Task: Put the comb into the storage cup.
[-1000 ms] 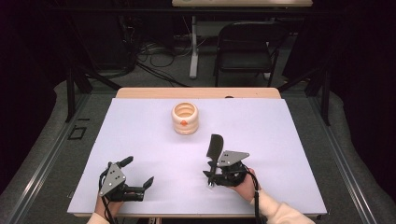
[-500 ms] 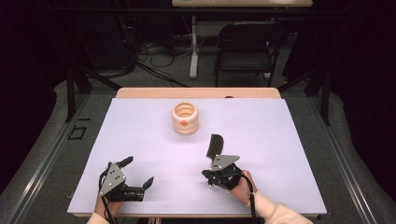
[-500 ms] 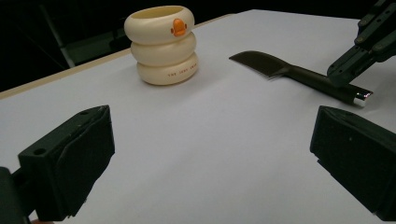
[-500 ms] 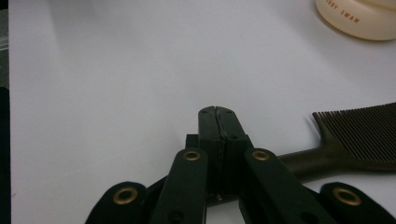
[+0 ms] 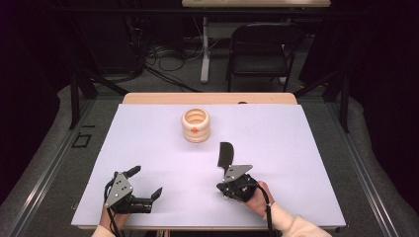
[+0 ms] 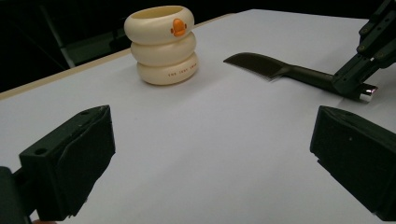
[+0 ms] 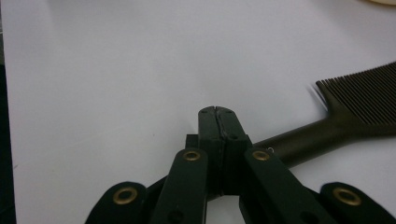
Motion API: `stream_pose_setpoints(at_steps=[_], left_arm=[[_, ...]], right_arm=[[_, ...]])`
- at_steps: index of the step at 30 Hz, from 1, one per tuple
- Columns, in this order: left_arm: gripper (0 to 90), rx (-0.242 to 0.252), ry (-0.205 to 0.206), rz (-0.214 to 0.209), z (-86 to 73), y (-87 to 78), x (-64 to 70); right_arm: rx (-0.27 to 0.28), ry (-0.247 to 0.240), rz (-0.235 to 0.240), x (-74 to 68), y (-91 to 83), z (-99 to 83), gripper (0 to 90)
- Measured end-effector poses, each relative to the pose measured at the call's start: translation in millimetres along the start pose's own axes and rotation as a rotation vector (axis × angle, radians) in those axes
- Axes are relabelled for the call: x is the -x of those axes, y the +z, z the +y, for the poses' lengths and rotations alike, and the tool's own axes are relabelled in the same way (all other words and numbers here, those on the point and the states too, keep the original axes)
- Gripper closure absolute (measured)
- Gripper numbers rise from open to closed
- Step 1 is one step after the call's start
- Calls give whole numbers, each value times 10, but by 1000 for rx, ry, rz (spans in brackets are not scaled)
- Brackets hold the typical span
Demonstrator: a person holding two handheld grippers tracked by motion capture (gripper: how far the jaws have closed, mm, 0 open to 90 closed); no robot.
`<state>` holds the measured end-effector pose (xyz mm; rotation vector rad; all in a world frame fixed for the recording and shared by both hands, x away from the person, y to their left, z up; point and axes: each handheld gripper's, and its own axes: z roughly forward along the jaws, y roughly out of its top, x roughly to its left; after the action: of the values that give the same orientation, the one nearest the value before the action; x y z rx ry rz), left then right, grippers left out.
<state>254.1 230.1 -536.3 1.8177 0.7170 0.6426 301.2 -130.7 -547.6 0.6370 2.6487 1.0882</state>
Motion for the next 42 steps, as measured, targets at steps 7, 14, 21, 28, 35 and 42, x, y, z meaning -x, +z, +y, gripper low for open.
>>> stream_pose_setpoints(at_steps=[7,14,21,28,35,42], left_arm=[[1,3,-3,6,-3,-16,-11],[1,5,-2,7,-2,-22,-9],[1,6,-1,7,-1,-29,-15],[1,6,-1,8,-1,-29,-13],[1,5,-1,9,-1,-29,-14],[1,5,1,10,-1,-31,-12]], right_arm=[[-21,30,-7,55,-80,-66,900],[-38,48,-19,94,-133,-110,900],[-66,65,-40,142,-150,-137,900],[-78,76,-55,202,-176,-157,900],[-92,90,-69,280,-195,-189,900],[-106,101,-86,360,-221,-216,900]])
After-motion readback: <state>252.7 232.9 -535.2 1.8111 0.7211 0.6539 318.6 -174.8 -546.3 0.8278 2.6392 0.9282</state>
